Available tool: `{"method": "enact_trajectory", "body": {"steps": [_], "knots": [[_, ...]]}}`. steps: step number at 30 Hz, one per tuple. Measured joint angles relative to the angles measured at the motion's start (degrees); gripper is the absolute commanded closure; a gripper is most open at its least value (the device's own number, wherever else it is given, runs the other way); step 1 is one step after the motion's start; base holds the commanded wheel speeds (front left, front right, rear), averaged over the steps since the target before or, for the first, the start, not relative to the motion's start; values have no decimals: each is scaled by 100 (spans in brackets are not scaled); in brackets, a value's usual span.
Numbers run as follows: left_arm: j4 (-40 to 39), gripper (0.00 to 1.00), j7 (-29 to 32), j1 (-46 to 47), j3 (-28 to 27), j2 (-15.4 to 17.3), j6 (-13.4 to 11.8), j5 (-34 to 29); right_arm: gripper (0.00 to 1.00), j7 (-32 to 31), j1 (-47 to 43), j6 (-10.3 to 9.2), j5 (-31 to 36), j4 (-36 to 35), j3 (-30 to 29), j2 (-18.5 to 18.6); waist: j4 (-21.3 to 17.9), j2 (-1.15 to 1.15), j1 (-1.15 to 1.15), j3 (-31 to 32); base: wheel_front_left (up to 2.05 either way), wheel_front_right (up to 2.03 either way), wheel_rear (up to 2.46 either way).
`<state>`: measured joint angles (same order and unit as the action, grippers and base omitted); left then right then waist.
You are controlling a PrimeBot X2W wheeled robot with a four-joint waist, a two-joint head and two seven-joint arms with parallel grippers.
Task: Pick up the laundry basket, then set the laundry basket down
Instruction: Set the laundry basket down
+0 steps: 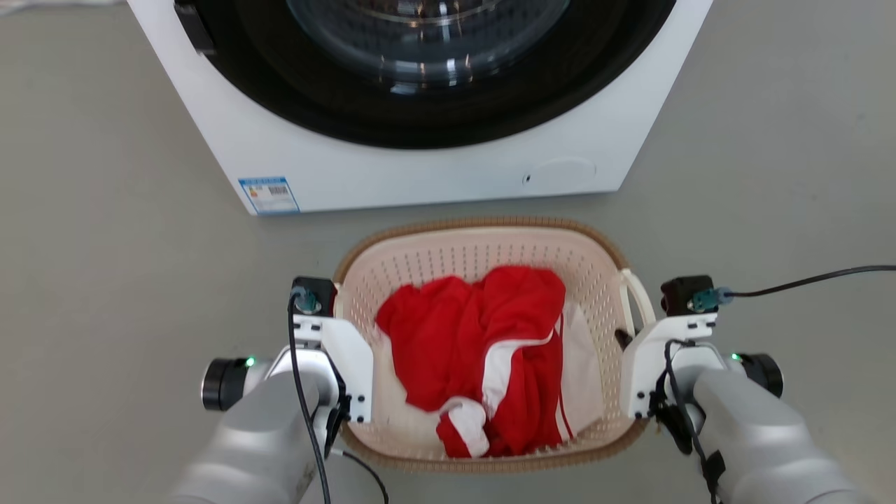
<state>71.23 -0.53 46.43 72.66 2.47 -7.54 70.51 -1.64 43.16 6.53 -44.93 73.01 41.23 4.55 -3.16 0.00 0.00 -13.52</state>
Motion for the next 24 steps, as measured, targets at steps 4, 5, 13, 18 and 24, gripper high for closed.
{"method": "enact_trajectory", "body": {"steps": [4, 5, 13, 18, 24], "knots": [[0, 100, -190, 216, 0, -2, -62, -53, 100, 236, 164, 0, -5, -45, 4, 55, 31, 0, 0, -308, 0, 0, 0], [-1, 100, -269, 269, 0, -5, -105, -63, 100, 303, 202, 0, -5, -73, 5, 75, 38, 0, 0, -391, 0, 0, 0], [-2, 100, -608, 709, 0, -24, -211, -201, 100, 671, 544, 0, -107, -289, 51, 258, 96, 0, 0, -1140, 0, 0, 0], [-18, 100, -781, 955, -8, -25, -315, -203, 100, 934, 748, 1, -107, -388, 142, 376, 123, 0, 0, -1575, 0, 0, 0], [-25, 100, -940, 1180, -14, -32, -417, -245, 100, 1101, 966, 1, -162, -424, 190, 431, 127, 0, 0, -1948, 0, 0, 0]]}}
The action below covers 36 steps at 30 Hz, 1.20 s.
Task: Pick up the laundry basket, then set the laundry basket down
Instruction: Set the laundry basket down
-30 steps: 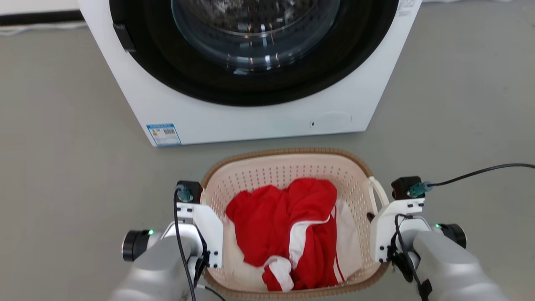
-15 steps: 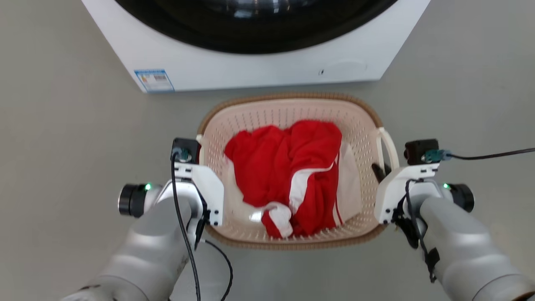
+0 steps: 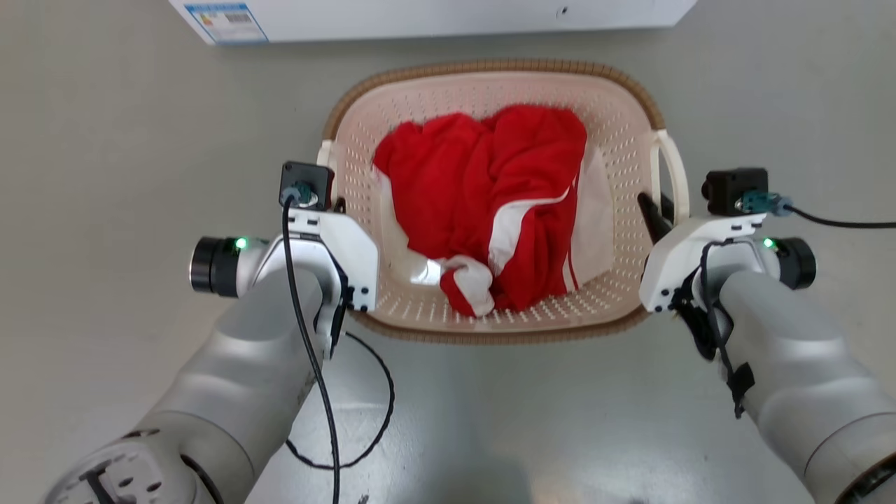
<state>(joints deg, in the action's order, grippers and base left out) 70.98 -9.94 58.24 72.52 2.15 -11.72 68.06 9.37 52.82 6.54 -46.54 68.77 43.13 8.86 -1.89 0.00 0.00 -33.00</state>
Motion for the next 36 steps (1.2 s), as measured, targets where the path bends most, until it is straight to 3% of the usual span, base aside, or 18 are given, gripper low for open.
{"method": "enact_trajectory", "body": {"steps": [22, 36], "knots": [[-85, 100, -420, 1041, -194, -21, -138, -58, 100, 464, 913, 0, -7, -268, 110, 394, 127, 0, -1, -1520, 0, 0, 0], [-169, 100, -445, 1316, -684, -42, -191, -442, 100, 483, 980, 1, 348, -617, -472, 549, 166, 0, -1, -2039, 0, 0, 0]]}}
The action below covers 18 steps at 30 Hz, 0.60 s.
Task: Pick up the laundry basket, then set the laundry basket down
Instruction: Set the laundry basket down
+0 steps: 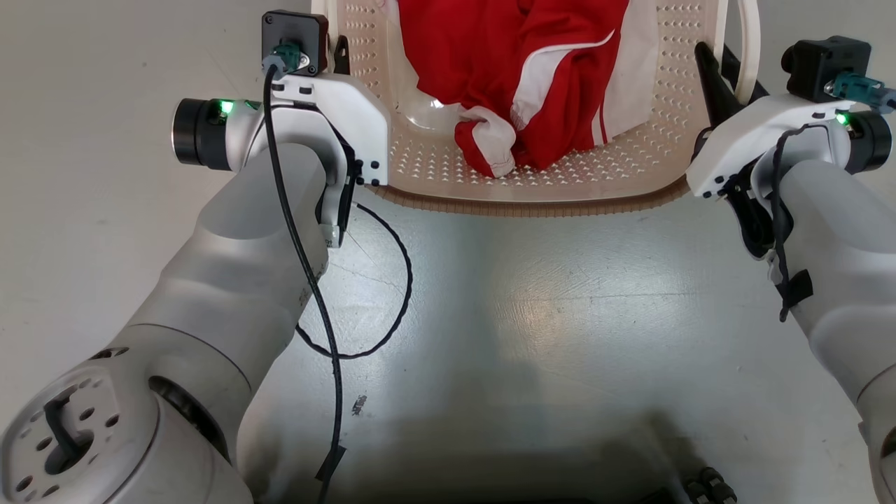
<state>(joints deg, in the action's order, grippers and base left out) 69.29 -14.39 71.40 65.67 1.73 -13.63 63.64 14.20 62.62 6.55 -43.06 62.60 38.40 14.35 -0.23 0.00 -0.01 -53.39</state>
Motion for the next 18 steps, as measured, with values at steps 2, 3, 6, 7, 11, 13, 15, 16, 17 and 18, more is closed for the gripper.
{"method": "enact_trajectory", "body": {"steps": [2, 3, 6, 7, 11, 13, 15, 16, 17, 18], "knots": [[-31, 100, 0, 0, -85, 2, -7, -64, 100, 0, 0, 1, 86, -34, -96, 7, 2, 0, 0, -29, 0, 0, 0], [-41, 100, 0, 1, -120, 3, -12, -92, 100, 0, 0, 1, 122, -45, -136, 9, 4, 0, 0, -42, 0, 0, 0], [-65, 100, 0, 1, -234, 1, -18, -233, 100, 0, 0, 2, 222, -59, -247, 9, 13, 0, 0, -81, 0, 0, 0], [-66, 100, -1, 1, -269, 0, -18, -274, 100, 0, 0, 3, 253, -66, -290, 8, 15, 0, 0, -93, 0, 0, 0], [-66, 100, -8, 1, -396, -7, -18, -372, 100, 0, 0, 5, 334, -70, -388, -7, 19, 0, 0, -126, 0, 0, 0], [-64, 100, -8, 1, -443, -13, -18, -408, 100, 0, -1, 7, 391, -69, -445, -14, 22, 0, 0, -140, 0, 0, 0], [-59, 100, -8, 1, -482, -19, -16, -432, 100, 0, -1, 7, 435, -69, -491, -20, 24, 0, 0, -153, 0, 0, 0], [-59, 100, -8, 1, -505, -21, -16, -446, 100, 0, -1, 7, 441, -69, -509, -24, 25, 0, 0, -161, 0, 0, 0], [-56, 100, -8, 1, -526, -22, -15, -476, 100, 0, -1, 7, 468, -69, -519, -29, 27, 0, 0, -170, 0, 0, 0], [-48, 100, -8, 0, -544, -23, -15, -502, 100, 0, -1, 7, 490, -69, -531, -34, 28, 0, 0, -176, 0, 0, 0]]}}
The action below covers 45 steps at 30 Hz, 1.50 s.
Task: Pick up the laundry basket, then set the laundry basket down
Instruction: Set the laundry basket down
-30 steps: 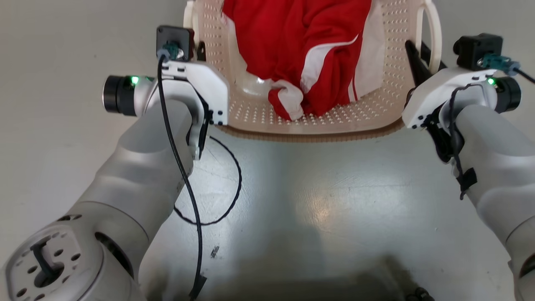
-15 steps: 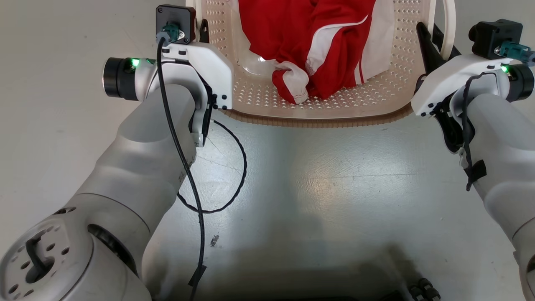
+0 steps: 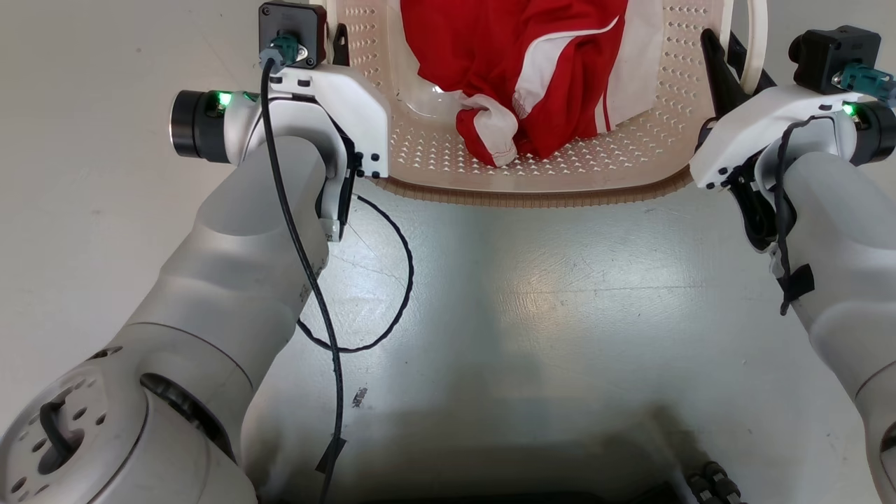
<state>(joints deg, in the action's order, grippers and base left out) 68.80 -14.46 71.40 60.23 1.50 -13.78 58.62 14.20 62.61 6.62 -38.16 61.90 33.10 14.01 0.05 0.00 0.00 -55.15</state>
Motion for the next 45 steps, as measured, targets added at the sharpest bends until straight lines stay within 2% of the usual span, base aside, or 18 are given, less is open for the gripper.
{"method": "enact_trajectory", "body": {"steps": [27, 28, 29, 30, 31, 45], "knots": [[81, 100, -27, -1, -230, -15, 24, -213, 100, 0, -4, 0, 203, 0, -257, -85, -20, 0, 0, -166, 0, 0, 0], [74, 100, -29, -1, -264, -18, 19, -210, 65, 0, -3, 0, 235, -8, -291, -81, -19, 0, 0, -174, 0, 0, 0], [51, 69, -31, 3, -298, -16, 11, -207, 20, 0, -1, 8, 275, -30, -341, -70, -17, 0, 0, -187, 0, 0, 0], [27, 13, -41, 18, -309, -20, -52, -223, 0, 1, 2, 51, 352, -63, -397, -47, -15, 0, 0, -202, 0, 0, 0], [30, 0, -41, 27, -323, -30, -136, -222, 0, 2, 2, 53, 424, -87, -460, -32, -14, 0, 0, -214, 0, 0, 0], [196, 0, -19, -8, -267, 33, -192, -162, 0, 19, -57, 53, 954, -388, -1144, -220, -153, 0, 0, -104, 0, 0, 0]]}}
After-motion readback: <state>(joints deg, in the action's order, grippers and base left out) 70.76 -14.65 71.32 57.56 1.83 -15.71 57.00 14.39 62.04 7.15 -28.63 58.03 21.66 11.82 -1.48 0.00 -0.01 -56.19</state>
